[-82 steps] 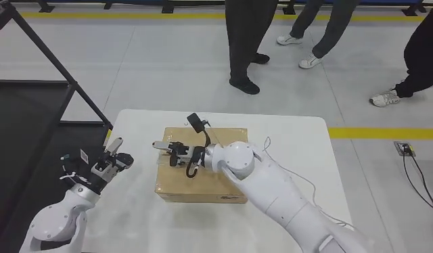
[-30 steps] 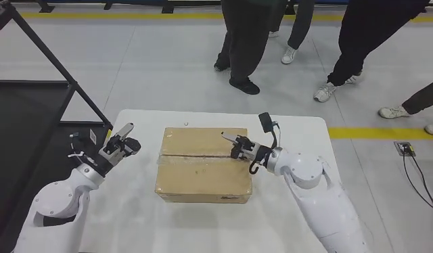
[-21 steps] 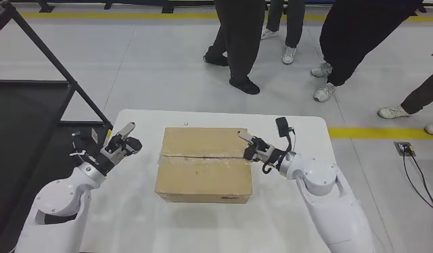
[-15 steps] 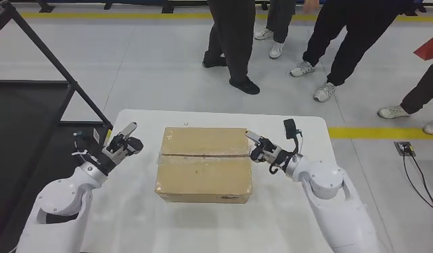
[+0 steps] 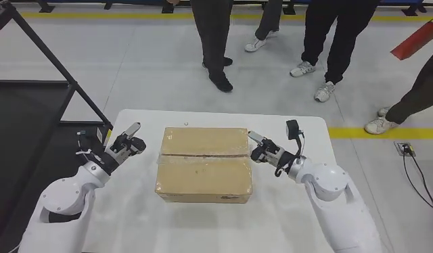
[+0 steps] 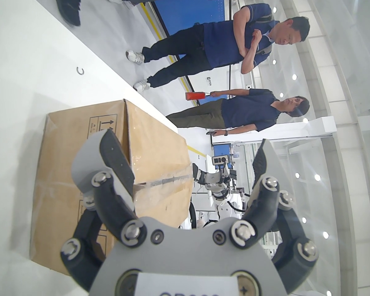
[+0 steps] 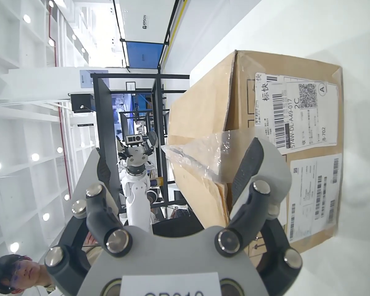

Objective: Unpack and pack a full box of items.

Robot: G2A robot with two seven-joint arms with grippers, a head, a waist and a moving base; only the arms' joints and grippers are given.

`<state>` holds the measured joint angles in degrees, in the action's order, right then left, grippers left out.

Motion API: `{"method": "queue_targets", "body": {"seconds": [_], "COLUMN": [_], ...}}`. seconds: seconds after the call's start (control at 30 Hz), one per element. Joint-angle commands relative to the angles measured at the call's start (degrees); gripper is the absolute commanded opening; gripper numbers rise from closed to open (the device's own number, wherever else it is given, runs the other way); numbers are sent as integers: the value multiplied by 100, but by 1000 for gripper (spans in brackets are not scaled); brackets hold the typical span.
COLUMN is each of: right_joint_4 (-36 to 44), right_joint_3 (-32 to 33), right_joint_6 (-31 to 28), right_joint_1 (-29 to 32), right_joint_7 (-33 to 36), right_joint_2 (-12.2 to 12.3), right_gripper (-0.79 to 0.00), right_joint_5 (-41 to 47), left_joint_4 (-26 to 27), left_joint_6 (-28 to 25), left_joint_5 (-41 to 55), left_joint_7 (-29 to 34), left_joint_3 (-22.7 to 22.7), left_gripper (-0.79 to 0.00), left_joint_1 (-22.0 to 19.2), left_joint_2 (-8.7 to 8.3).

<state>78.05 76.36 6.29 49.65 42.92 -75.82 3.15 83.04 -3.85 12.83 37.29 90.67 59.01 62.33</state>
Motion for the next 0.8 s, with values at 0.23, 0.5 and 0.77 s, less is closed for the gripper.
{"method": "queue_targets", "body": {"seconds": [0.23, 0.5, 0.77], "right_joint_4": [-501, 642, 252], "right_joint_3": [-325, -50, -952], "right_joint_6": [85, -313, 243], "right_joint_1": [-382, 21, -579], "right_joint_7": [178, -421, -172], "right_joint_2": [-16, 27, -94], "right_gripper": [0, 0, 0], "right_joint_5": [-67, 143, -65], "left_joint_4": [-69, -197, -297], "left_joint_6": [-18, -57, -127], "left_joint_5": [66, 85, 94], "left_joint_7": [-8, 43, 287], "left_joint_3": [30, 68, 155], "left_gripper": [0, 0, 0], "left_joint_1": [9, 15, 62], "left_joint_2": [-21, -47, -94]}}
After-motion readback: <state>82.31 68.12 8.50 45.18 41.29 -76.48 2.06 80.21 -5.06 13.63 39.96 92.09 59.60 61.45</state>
